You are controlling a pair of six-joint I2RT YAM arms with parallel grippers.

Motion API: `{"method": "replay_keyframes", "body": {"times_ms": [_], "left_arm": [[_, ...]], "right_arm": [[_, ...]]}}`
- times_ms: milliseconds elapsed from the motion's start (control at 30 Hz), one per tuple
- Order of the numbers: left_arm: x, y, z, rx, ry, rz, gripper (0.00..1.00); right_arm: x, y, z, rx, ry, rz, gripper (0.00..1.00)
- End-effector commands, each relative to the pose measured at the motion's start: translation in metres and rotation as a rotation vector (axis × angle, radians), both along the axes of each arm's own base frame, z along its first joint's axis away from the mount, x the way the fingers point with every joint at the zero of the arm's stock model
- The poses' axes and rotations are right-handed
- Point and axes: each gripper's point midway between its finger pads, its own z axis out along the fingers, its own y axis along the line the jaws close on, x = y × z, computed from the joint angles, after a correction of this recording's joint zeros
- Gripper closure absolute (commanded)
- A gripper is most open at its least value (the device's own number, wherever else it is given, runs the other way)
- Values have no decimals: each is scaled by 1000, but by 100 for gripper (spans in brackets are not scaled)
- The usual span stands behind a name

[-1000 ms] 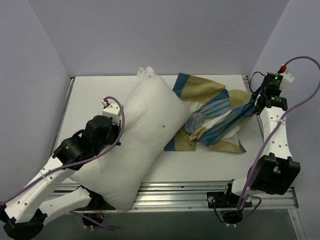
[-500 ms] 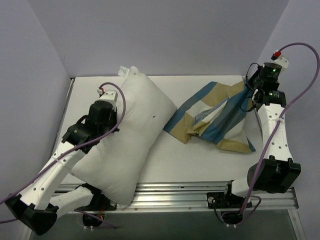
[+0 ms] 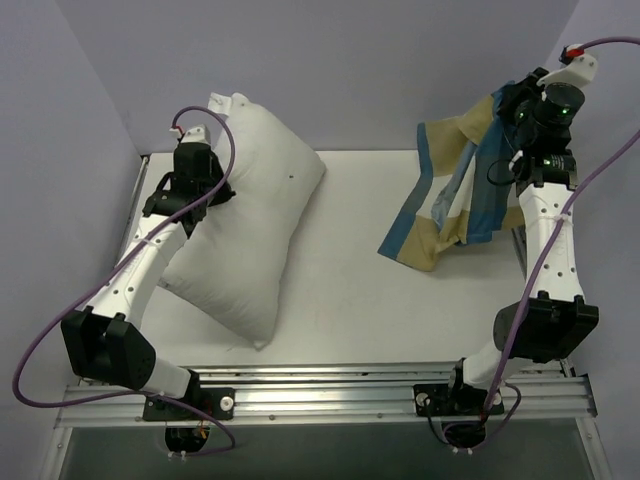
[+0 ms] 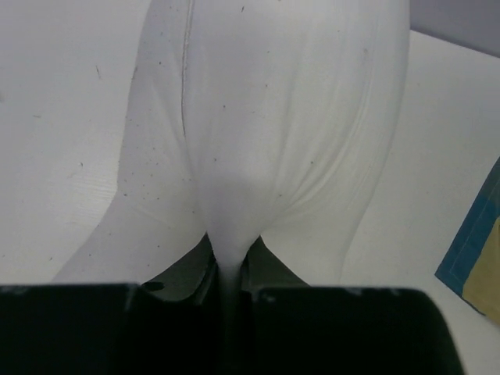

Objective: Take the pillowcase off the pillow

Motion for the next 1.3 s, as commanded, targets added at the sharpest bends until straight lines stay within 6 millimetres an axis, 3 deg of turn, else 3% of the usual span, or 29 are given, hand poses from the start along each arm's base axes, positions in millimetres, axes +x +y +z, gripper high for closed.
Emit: {"method": "replay_keyframes", "body": {"times_ms": [0, 33, 100, 233, 267, 333, 367, 500, 533, 600, 633, 700, 733, 767, 800, 833, 867, 900, 967, 1000, 1067, 1100, 1167, 1200, 1267], "left_arm": [[26, -3, 81, -130, -275, 17, 82], [28, 0, 78, -133, -276, 23, 73], [28, 0, 73, -138, -269, 17, 67], [18, 4, 73, -130, -267, 12, 41], [15, 6, 69, -125, -261, 16, 30], [5, 13, 76, -110, -272, 32, 23], [1, 16, 79, -104, -275, 36, 16], [-31, 30, 93, -42, -255, 45, 3], [-38, 33, 97, -30, -259, 47, 1], [-58, 41, 111, 3, -276, 45, 6], [-66, 44, 116, 13, -286, 42, 6], [-88, 50, 130, 43, -299, 34, 6], [-97, 54, 134, 55, -303, 33, 6], [-104, 56, 140, 62, -309, 33, 6], [-119, 60, 145, 79, -313, 30, 6], [-128, 63, 155, 86, -334, 30, 6], [-136, 65, 161, 93, -348, 28, 6], [-150, 70, 166, 109, -356, 30, 6], [-167, 76, 181, 116, -389, 41, 6], [-181, 82, 185, 128, -400, 47, 6], [-197, 88, 199, 136, -437, 57, 6], [-210, 92, 203, 149, -451, 58, 6], [-227, 100, 214, 160, -483, 84, 6], [-239, 105, 215, 170, -492, 94, 6], [-253, 114, 218, 179, -507, 129, 6]], "right_arm": [[20, 16, 36, -59, -173, 55, 100], [31, 13, 24, -60, -153, 45, 100], [42, 5, 10, -71, -130, -5, 100], [67, -20, -50, -69, 32, -124, 99], [67, -24, -67, -59, 89, -142, 91], [71, -26, -92, -42, 152, -146, 77], [70, -25, -103, -37, 184, -139, 58], [59, -20, -122, -10, 263, -127, 30], [53, -19, -116, -7, 258, -126, 25], [39, -18, -117, -6, 300, -125, 15], [29, -17, -103, -10, 282, -125, 9], [13, -16, -95, -18, 296, -120, 5], [-1, -14, -76, -26, 267, -120, 4], [-11, -13, -70, -36, 278, -117, 2], [-21, -12, -60, -40, 269, -117, 2], [-40, -10, -37, -46, 225, -122, 0], [-52, -10, -33, -54, 231, -127, 0], [-73, -8, -12, -62, 186, -133, 0], [-97, -10, 4, -73, 159, -158, 0], [-120, -8, 22, -89, 116, -168, 0], [-144, -10, 32, -102, 95, -195, 0], [-166, -12, 44, -121, 62, -220, 0], [-187, -13, 49, -148, 44, -239, 0], [-210, -14, 59, -154, 7, -265, 0], [-225, -16, 52, -178, 12, -282, 0]]}}
